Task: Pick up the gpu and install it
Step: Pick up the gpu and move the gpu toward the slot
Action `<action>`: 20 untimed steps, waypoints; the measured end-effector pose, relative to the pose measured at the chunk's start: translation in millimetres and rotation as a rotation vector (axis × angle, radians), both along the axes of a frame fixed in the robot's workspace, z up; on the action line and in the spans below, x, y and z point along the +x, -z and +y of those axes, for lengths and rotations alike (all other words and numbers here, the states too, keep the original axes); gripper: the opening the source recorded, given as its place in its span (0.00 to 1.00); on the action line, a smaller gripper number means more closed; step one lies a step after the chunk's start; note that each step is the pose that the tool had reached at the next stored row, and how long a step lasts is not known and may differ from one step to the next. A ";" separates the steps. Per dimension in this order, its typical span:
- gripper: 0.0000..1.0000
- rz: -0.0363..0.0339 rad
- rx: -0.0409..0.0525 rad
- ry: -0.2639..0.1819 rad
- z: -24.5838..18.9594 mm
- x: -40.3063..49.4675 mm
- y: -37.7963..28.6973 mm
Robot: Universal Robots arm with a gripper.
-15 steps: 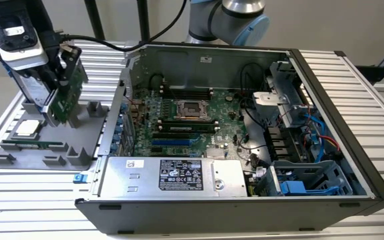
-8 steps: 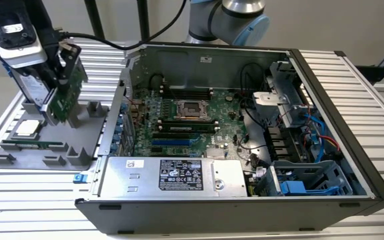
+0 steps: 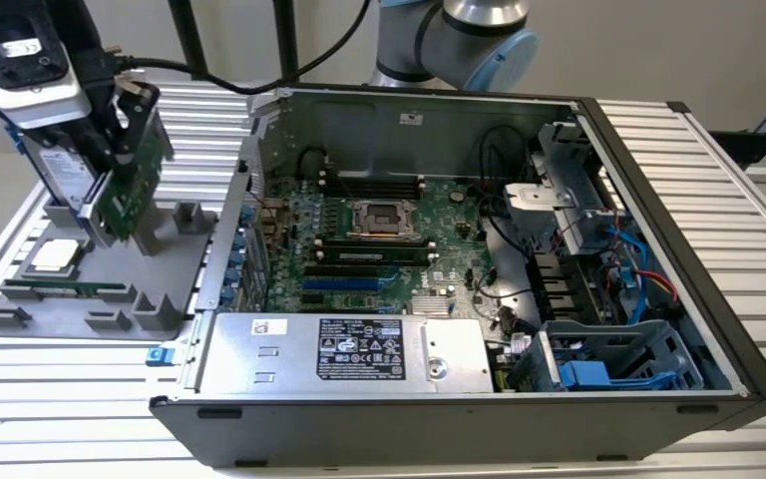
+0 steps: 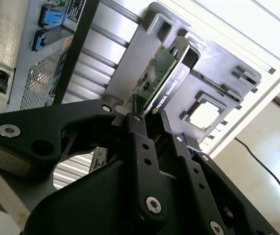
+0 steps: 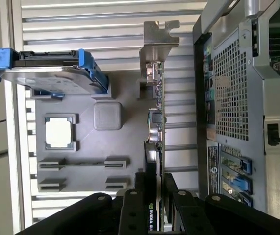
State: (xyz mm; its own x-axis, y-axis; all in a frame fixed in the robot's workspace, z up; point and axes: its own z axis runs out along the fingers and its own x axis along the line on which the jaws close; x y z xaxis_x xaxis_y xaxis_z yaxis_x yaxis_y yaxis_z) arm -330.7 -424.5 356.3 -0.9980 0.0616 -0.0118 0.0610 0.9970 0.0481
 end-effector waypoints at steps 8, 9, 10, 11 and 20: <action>0.00 0.0000 0.0000 0.000 0.0 0.0 -11.2; 0.00 0.0001 -0.0001 0.000 0.0 0.0 -12.8; 0.00 0.0000 0.0000 0.000 0.0 0.0 -14.0; 0.00 0.0001 -0.0001 0.000 0.0 0.0 -15.4; 0.00 0.0000 0.0000 0.000 0.0 0.0 -26.4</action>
